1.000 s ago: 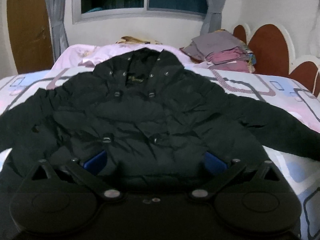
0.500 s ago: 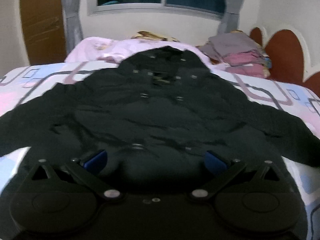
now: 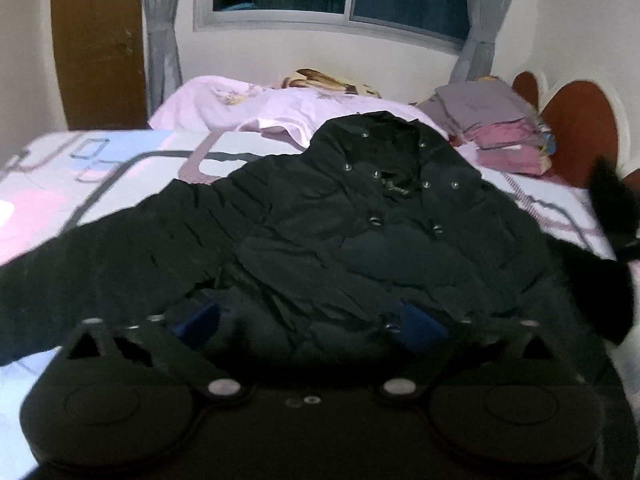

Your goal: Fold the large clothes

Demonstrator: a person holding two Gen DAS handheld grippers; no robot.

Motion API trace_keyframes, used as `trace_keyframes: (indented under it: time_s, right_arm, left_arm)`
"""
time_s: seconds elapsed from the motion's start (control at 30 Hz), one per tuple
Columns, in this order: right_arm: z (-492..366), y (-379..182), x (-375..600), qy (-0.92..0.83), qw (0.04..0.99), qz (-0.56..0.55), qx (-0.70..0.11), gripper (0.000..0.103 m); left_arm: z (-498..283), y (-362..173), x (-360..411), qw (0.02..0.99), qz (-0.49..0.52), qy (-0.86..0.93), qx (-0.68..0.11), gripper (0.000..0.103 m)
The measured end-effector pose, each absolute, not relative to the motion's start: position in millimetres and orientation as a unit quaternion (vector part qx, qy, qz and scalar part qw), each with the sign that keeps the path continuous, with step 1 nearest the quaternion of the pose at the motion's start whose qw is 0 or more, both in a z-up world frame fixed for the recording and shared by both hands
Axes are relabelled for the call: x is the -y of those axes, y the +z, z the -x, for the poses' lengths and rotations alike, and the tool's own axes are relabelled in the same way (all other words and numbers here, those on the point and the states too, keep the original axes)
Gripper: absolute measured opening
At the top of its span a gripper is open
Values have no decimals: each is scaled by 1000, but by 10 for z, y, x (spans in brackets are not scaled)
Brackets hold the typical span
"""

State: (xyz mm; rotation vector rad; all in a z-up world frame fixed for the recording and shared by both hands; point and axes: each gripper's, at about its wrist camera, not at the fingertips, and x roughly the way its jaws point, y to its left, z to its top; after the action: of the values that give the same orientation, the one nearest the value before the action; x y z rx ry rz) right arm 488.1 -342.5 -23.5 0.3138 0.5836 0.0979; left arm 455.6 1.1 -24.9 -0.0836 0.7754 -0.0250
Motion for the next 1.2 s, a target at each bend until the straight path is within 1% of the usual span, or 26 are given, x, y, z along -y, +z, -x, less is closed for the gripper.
trace_keyframes:
  time_s: [0.07, 0.17, 0.37, 0.4, 0.43, 0.47, 0.5, 0.6, 0.63, 0.67, 0.7, 0.73, 0.77, 0.8, 0.87, 0.93, 0.97, 1.0, 1.07, 1.1, 1.2]
  right_arm:
    - [-4958, -351, 3012, 77, 938, -143, -307, 16]
    - [-5052, -528, 2462, 111, 928, -117, -335, 16]
    - [-5147, -854, 1605, 176, 913, -49, -365, 17]
    - [-5119, -857, 1487, 182, 914, -25, -362, 21]
    - [-5092, -837, 1414, 186, 916, -10, -355, 48]
    - [-5011, -783, 1415, 188, 923, -13, -334, 80]
    - [-4938, -736, 1437, 187, 931, -18, -313, 86]
    - [-4875, -629, 1641, 155, 940, -33, -301, 85]
    - [-4865, -598, 1807, 138, 944, -51, -296, 79]
    - [-4875, -580, 1924, 122, 945, -60, -297, 69]
    - [-4893, -570, 2097, 97, 946, -68, -302, 65]
    - [-4901, -562, 2290, 70, 947, -78, -304, 58]
    - [-4899, -553, 2445, 48, 947, -90, -306, 56]
    - [-4911, -553, 2638, 21, 945, -103, -308, 56]
    - [-4913, -592, 3004, -29, 939, -125, -318, 55]
    - [-4935, -630, 3282, -56, 933, -149, -323, 55]
    - [-4945, -672, 3408, -64, 929, -160, -327, 55]
    - [-4973, -715, 3479, -69, 926, -167, -331, 54]
    - [-5002, -766, 3609, -72, 919, -179, -343, 41]
    - [-5007, -789, 3647, -71, 917, -187, -345, 41]
    - [-4965, -781, 3704, -64, 917, -196, -342, 40]
  left_arm:
    - [-4574, -274, -127, 923, 49, -17, -380, 101]
    - [-4586, -317, -347, 919, 68, -24, -387, 86]
    - [-4635, -407, -647, 913, 99, -23, -396, 86]
    - [-4645, -417, -664, 912, 103, -25, -396, 86]
    - [-4661, -425, -677, 912, 106, -28, -395, 87]
    - [-4681, -432, -685, 912, 108, -32, -394, 88]
    - [-4705, -438, -673, 912, 109, -37, -393, 88]
    - [-4800, -482, -591, 909, 121, -62, -393, 88]
    - [-4840, -500, -540, 908, 124, -72, -394, 88]
    - [-4895, -522, -475, 906, 125, -85, -395, 87]
    - [-4958, -549, -396, 905, 121, -98, -396, 86]
    - [-5024, -582, -327, 904, 114, -107, -398, 85]
    - [-5115, -625, -255, 902, 104, -111, -403, 80]
    - [-5200, -671, -199, 901, 95, -111, -409, 73]
    - [-5368, -759, -127, 895, 84, -116, -423, 66]
    - [-5495, -841, -76, 888, 89, -126, -432, 65]
    - [-5540, -873, -49, 886, 92, -131, -435, 55]
    - [-5580, -896, -19, 884, 96, -139, -437, 32]
    - [-5604, -894, 17, 886, 104, -141, -429, 15]
    - [-5578, -851, 10, 890, 107, -141, -420, 9]
    - [-5421, -636, -190, 912, 120, -117, -373, 7]
